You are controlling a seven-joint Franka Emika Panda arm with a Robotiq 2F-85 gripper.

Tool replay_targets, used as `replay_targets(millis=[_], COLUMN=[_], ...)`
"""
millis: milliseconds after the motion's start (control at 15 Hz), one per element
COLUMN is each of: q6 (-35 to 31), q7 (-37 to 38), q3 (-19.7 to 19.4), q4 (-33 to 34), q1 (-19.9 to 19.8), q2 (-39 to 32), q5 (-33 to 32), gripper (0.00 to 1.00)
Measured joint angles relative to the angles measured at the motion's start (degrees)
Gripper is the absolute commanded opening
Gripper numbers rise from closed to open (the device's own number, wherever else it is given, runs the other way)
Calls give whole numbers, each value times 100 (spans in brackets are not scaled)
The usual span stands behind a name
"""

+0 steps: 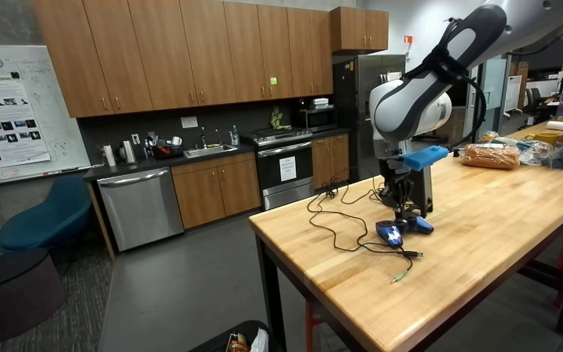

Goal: Press a button on the game controller

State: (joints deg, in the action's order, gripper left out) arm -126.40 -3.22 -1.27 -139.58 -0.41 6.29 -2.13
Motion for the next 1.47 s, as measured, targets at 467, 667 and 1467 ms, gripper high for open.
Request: replay_targets(millis=[467, 667, 1467], q6=[-2, 21, 282], q7=[0, 0, -280], q3=[-6, -7, -1], q4=[161, 196, -66], q1=[-8, -22, 9], q2=[12, 147, 330], q5=[0, 0, 302], gripper=[0, 0, 0])
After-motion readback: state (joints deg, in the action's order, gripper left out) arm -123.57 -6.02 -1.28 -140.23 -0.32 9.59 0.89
